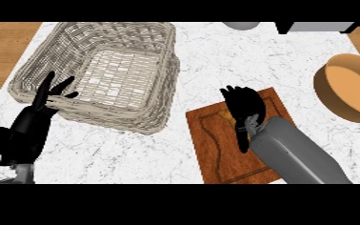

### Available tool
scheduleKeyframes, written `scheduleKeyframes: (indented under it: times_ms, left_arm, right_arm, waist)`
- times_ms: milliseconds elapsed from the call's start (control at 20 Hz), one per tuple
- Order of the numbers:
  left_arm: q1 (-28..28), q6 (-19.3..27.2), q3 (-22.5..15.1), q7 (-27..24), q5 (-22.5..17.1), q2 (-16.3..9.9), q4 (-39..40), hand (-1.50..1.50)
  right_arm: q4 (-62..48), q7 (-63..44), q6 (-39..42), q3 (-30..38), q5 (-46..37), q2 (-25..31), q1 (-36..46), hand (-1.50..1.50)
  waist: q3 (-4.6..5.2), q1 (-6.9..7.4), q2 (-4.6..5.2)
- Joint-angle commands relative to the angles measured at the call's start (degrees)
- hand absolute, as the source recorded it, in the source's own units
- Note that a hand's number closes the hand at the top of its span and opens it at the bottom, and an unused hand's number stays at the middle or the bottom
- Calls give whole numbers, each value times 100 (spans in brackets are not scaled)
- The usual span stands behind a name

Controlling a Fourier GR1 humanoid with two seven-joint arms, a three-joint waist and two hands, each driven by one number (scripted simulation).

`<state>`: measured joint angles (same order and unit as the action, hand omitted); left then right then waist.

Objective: Pick the croissant from the cutting board and place it in the pot

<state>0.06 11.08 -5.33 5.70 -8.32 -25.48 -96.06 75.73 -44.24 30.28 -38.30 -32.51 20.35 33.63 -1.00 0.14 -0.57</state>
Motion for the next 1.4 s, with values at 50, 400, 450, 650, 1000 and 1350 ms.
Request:
scheduleKeyframes:
  times_ms: [50, 400, 450, 650, 1000, 1350]
  left_arm:
    - [149, 11, 275, 238, 195, -285, 690, 0]
    - [147, 130, 146, 416, 360, -152, 524, 0]
    - [208, 106, 196, 312, 347, -159, 597, 0]
    - [186, 222, 170, 294, 477, -58, 649, 0]
    - [684, 13, 414, 36, 263, -226, 553, 0]
    - [618, 60, 443, 11, 317, -194, 561, 0]
  right_arm:
    - [-349, 256, 93, -98, -150, -124, 79, 150]
    - [-436, 904, -21, -157, -394, -43, 105, 150]
    - [-658, 983, -121, -72, -432, -57, 189, 150]
    - [-257, 953, -230, 121, -369, -7, -92, 150]
    - [1248, 696, -443, 1360, 508, 546, -848, 150]
    - [2245, 248, -872, 1628, -296, 1061, -688, 150]
  waist:
    - [100, 55, 90]
    - [97, 25, 74]
    - [98, 54, 86]
    - [99, -56, 61]
    - [107, -273, -3]
    - [109, -164, 30]
